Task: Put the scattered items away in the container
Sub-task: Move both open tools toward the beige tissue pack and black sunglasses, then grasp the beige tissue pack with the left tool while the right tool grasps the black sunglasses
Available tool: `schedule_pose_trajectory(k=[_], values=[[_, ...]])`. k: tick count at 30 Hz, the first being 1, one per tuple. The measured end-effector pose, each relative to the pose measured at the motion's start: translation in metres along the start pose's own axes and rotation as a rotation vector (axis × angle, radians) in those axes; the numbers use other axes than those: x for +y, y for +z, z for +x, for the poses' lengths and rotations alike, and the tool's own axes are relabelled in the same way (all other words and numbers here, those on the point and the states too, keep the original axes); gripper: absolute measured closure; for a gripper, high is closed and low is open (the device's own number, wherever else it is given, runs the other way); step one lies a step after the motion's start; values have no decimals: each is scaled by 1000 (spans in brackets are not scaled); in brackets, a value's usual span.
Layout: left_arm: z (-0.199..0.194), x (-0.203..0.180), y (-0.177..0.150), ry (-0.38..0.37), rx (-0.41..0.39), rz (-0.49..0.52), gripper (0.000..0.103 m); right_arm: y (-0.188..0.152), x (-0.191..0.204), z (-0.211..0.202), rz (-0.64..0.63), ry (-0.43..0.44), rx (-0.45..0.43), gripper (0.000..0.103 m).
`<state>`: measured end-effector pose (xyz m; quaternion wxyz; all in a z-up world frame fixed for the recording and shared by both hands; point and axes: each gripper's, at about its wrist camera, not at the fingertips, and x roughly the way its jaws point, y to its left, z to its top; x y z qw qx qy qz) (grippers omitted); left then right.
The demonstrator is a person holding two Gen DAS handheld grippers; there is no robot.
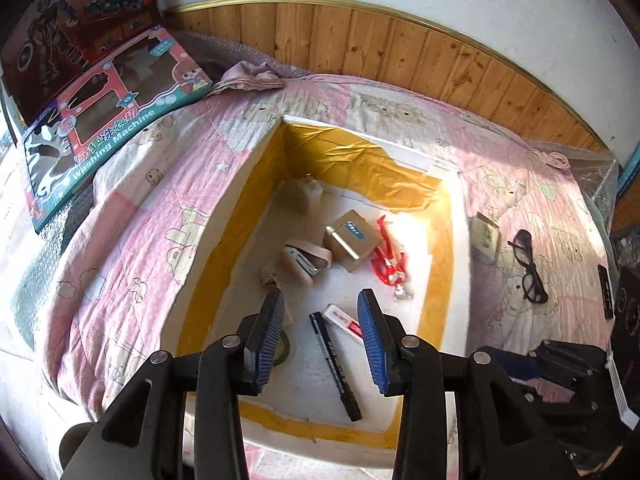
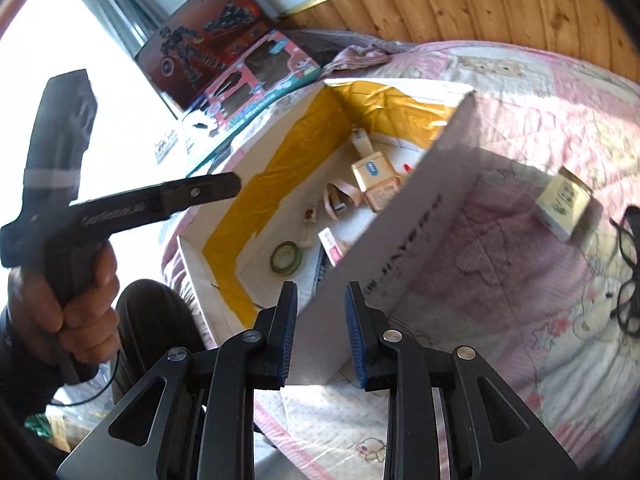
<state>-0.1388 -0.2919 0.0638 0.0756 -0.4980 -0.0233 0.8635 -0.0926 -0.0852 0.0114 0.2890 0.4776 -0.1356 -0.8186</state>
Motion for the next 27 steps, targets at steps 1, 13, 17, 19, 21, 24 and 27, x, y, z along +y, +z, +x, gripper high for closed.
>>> schedule_pose_trajectory(k=[1,13,17,19,21,24,27], values=[[-1,-11,-6,-20,-4,9,61,-3,-11,-7,41,-6,-11,75],[18,-142,-42,-163,35,121,41,-17,-118,-84,341,-159,-182,65],[40,-169,-30,-147,42,149,41,-20,-143,-94,366,-245,-187,63],[52,-183,-22,-142,37,179,40,-19,-154,-95,360,-279,-174,63],[67,-196,-13,-123,44,212,39,-17,-164,-97,345,-344,-170,63],[92,-213,0,-109,57,247,39,-14,-184,-99,343,-422,-169,62],[119,-228,10,-112,81,288,39,-9,-203,-96,357,-436,-150,62]])
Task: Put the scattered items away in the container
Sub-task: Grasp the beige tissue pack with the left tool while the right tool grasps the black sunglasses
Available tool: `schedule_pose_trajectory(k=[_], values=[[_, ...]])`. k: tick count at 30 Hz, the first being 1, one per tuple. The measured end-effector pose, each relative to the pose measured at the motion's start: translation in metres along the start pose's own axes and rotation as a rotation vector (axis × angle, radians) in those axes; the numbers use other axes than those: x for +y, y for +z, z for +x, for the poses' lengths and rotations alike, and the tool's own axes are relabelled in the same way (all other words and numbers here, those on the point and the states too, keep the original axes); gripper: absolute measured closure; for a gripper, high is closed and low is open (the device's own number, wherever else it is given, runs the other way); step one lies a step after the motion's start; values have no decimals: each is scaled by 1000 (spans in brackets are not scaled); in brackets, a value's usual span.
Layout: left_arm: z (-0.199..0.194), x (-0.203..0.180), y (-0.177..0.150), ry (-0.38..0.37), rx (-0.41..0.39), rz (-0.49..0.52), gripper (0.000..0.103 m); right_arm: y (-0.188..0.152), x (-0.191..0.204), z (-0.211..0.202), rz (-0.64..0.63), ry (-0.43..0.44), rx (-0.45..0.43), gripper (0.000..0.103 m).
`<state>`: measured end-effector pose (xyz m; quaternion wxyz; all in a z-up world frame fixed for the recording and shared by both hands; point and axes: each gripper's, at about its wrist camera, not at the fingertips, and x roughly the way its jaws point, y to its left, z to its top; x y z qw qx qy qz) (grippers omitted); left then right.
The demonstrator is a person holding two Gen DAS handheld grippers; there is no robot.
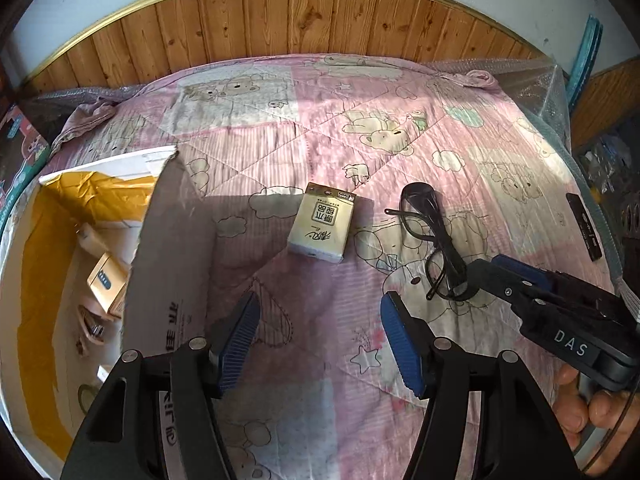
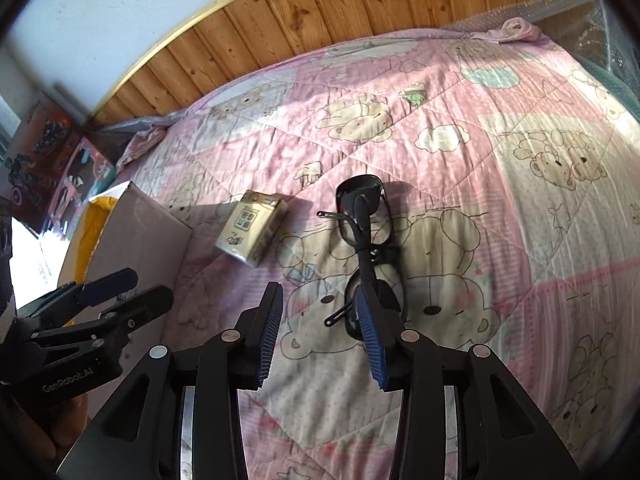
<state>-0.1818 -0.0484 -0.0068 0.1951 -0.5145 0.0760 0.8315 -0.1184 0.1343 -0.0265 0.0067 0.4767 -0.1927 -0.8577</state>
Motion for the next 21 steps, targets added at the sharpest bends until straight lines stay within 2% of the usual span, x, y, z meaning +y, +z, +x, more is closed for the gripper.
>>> schedule_pose_trajectory(k=[4,11,17,19,20,21], values=[[43,-6,18,36,50,46,39,9,-6,20,-25,-42,31,61],[101,-6,42,78,92,87,39,22,-16,51,-88,-142,71,57],[138,-7,52,61,119,100,39,29,-26,83,-82,-139,135,57],[144,-4,57,55,97,70,27,30,-29,89,-75,-128,127,56],[147,-2,59,45,99,50,27,31,-30,90,-68,-127,126,58],[146,-1,61,43,94,38,33,32,-32,90,-56,-121,128,64]])
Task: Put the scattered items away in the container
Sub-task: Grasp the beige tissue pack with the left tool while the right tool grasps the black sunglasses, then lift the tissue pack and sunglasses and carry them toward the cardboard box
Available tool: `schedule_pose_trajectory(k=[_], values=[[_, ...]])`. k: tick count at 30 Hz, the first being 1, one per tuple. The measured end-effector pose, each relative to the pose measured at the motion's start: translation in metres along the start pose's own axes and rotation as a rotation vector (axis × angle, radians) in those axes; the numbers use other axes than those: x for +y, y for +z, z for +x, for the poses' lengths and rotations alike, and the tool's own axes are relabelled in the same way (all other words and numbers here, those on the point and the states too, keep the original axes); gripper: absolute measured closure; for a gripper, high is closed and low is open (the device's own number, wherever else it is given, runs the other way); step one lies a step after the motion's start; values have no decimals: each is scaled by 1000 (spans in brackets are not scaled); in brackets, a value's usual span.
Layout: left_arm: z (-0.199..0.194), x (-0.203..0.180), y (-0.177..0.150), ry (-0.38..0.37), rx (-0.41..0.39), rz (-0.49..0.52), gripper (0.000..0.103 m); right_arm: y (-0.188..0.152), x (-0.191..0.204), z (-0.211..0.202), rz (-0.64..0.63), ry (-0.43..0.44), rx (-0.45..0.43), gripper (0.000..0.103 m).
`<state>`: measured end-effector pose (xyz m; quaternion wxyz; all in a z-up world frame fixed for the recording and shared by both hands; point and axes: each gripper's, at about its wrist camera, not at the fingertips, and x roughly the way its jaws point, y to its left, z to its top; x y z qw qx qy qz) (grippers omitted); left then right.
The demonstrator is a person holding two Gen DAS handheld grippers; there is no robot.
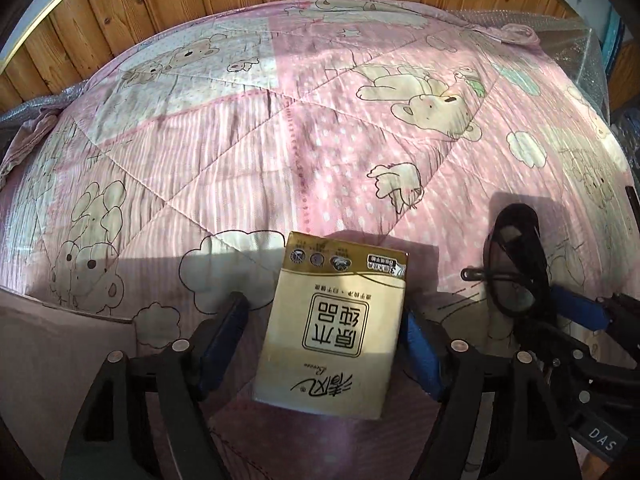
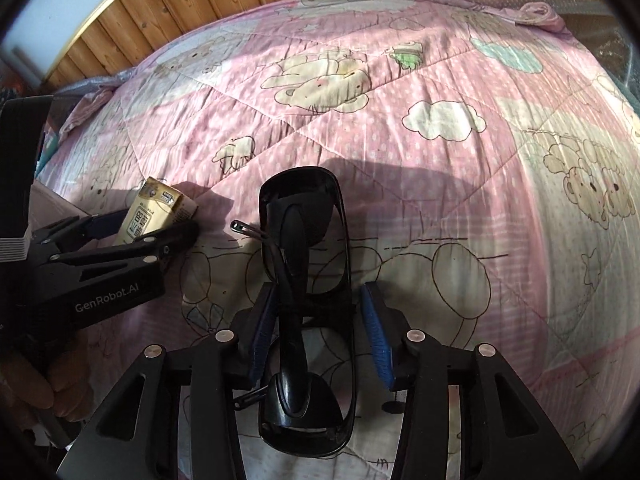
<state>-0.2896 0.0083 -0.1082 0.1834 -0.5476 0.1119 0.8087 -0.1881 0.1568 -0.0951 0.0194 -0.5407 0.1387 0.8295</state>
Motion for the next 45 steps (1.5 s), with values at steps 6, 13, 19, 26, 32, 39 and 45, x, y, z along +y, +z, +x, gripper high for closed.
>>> schedule_pose_trajectory(k=[6,13,19,26,32,39,45], values=[[-18,-1,-6,-1,-24,-6,52,-1,-1,-11,51,47,4,67],[-84,13,-35,-47,-87,-74,52,-6,21,-44,29,116,-48,67],[-139,27,-70,-83,-121,-121,52,-28,39,-58,11,181,-42,67],[-178,28,-114,-17,-149,-121,52,-58,71,-77,-34,219,-47,67],[-211,37,-143,-3,-188,-144,52,-79,101,-87,-79,232,-49,67],[-235,54,-173,-24,-212,-187,52,-110,136,-103,-148,235,-58,67],[-248,62,-195,-44,-219,-209,52,-129,157,-118,-182,243,-73,67]])
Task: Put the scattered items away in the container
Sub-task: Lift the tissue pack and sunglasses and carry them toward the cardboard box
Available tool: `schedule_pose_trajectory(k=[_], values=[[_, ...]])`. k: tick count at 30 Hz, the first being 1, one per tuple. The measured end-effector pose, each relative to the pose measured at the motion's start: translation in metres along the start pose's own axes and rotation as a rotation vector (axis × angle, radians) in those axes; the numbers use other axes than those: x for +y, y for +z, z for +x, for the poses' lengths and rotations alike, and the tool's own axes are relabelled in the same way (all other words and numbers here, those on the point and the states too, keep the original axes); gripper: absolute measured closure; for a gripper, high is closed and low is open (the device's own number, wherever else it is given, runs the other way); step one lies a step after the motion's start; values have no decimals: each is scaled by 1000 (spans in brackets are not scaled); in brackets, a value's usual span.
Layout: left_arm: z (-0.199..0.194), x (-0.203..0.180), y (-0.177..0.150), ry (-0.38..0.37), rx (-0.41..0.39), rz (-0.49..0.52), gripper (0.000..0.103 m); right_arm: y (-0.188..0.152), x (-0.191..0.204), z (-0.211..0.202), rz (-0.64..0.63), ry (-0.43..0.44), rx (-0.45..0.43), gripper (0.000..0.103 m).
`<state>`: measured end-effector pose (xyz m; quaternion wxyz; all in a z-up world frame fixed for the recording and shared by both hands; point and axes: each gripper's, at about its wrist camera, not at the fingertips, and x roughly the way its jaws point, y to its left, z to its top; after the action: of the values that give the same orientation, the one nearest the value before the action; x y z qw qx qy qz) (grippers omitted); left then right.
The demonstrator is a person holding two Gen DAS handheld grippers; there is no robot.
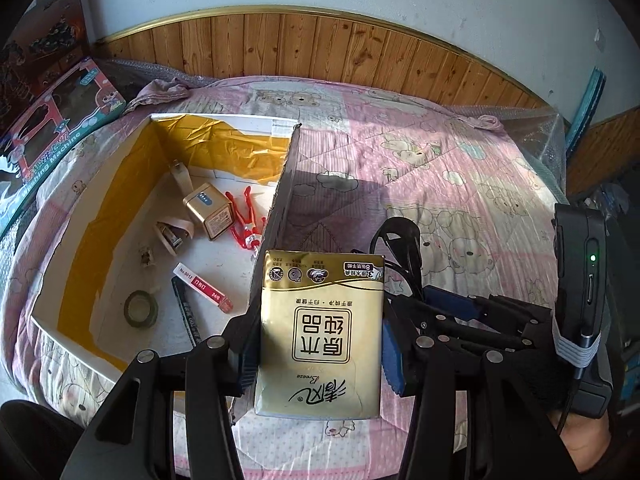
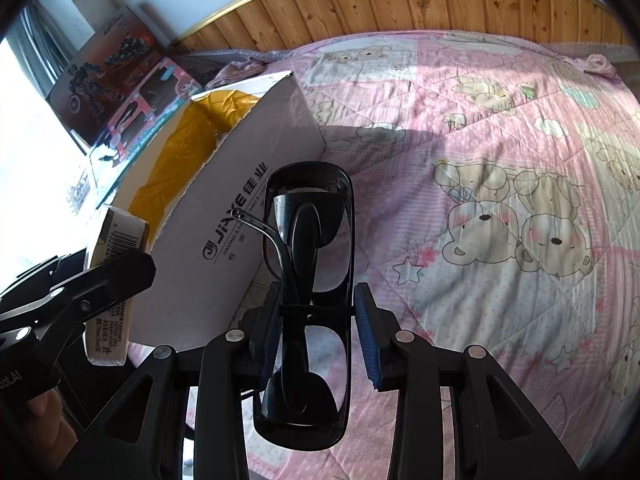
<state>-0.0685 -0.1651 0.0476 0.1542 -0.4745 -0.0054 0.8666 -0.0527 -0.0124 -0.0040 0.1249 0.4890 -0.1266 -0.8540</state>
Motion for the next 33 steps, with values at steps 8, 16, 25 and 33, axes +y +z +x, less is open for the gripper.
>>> schedule_pose_trajectory(k=[8,16,25,33], values=[[-17,13,-18,-41,-2,-27,52,-16,27,-10,-22,14,-7,67],[-30,30,-34,-69,-1,-53,52,-27,49,-13,-57,6,5,66],[-45,46,-40,-81,-18,-84,52,-29,64,-17,-82,9,11,66],[-53,64,-39,-83,-31,-128,52,-24,79,-29,-111,39,1,66]])
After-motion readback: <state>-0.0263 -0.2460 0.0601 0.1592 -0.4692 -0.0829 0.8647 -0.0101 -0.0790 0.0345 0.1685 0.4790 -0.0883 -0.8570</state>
